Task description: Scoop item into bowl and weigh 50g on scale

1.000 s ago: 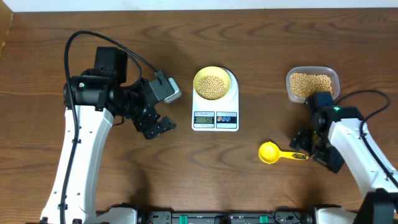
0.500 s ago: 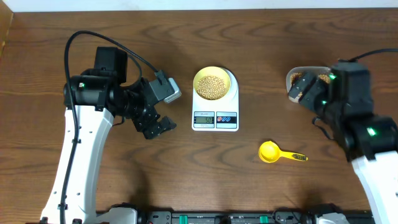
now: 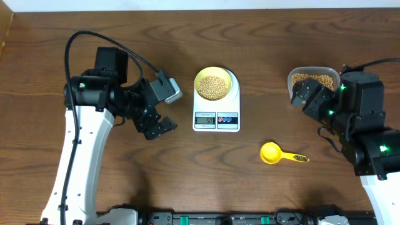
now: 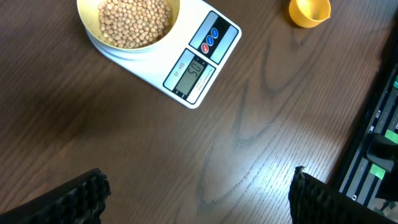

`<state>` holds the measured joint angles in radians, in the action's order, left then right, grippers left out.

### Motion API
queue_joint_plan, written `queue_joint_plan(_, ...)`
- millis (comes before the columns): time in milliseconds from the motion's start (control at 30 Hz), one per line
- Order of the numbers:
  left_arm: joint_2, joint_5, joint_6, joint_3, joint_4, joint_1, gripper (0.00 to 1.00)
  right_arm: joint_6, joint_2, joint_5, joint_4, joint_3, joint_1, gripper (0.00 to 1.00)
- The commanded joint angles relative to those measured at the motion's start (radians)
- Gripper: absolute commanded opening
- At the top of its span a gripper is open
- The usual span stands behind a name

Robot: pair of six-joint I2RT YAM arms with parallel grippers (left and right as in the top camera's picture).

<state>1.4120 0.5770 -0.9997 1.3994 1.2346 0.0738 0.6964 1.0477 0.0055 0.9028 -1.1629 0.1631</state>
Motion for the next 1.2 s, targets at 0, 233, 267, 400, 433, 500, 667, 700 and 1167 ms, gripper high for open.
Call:
queue_joint_plan(0,0.006,0.013,-0.017,0.009,0.006,0.002,0.95,-0.014,0.0,-0.005,0.019,-0.005,0.009,0.99)
queue_joint_plan(233,0.006,0.013,-0.017,0.009,0.006,0.002,0.95,-0.014,0.0,-0.005,0.071,-0.005,0.008,0.99)
queue_joint_plan(267,0.006,0.013,-0.017,0.009,0.006,0.002,0.95,-0.014,-0.001,-0.005,0.095,-0.005,0.008,0.99)
queue_joint_plan(400,0.006,0.013,-0.017,0.009,0.006,0.002,0.95,-0.036,-0.028,0.01,0.139,-0.005,0.008,0.99)
queue_joint_plan(433,0.006,0.013,-0.018,0.009,0.006,0.002,0.95,-0.069,-0.044,0.01,0.141,-0.005,0.008,0.99)
queue_joint_plan(500,0.006,0.013,-0.018,0.009,0.006,0.002,0.95,-0.136,-0.087,0.011,0.143,-0.005,0.009,0.99)
queue_joint_plan(667,0.006,0.013,-0.018,0.009,0.006,0.002,0.95,-0.216,-0.242,0.087,0.229,-0.004,0.009,0.99)
queue_joint_plan(700,0.006,0.013,-0.017,0.009,0.006,0.002,0.95,-0.216,-0.266,0.097,0.243,-0.003,0.009,0.99)
queue_joint_plan(1167,0.006,0.013,-0.017,0.009,0.006,0.002,0.95,-0.253,-0.562,0.165,0.204,0.192,-0.002,0.99)
